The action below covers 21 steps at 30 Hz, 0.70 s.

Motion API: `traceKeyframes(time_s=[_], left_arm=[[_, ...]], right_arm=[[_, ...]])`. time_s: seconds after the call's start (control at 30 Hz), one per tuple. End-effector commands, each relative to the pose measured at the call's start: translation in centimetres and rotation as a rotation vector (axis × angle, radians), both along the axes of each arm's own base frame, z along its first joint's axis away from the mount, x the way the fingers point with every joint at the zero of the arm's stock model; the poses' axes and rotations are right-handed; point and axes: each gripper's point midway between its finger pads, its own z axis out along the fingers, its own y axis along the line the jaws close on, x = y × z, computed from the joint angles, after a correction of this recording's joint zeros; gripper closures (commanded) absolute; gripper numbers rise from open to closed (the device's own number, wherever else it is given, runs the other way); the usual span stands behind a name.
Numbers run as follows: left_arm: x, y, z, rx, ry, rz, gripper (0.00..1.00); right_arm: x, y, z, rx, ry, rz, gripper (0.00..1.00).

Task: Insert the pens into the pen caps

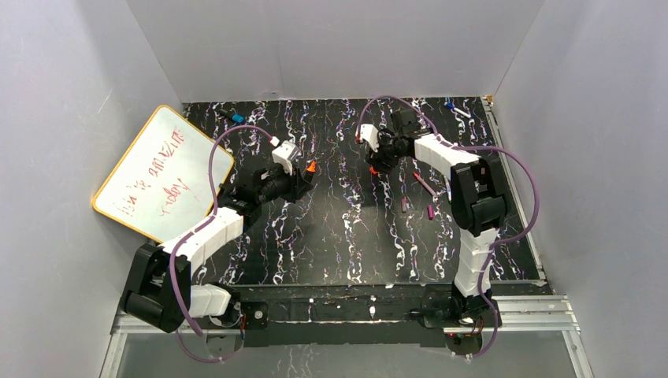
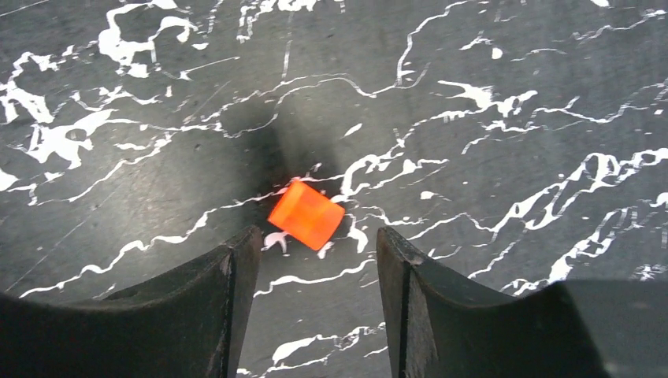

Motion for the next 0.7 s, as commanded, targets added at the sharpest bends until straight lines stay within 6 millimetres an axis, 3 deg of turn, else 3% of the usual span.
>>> traceKeyframes(time_s=[0.0, 0.67], left_arm=[[0.2, 0.2, 0.1, 0.012, -0.011, -0.001, 1.0], [0.3, 0.4, -0.3, 0.02, -0.004, 0.006, 1.0]], right_arm=[[2.9, 0.6, 1.1, 0.005, -0.112, 0.004, 0.37], [1.2, 1.4, -0.9, 0.001, 0.002, 0.118, 0.47]])
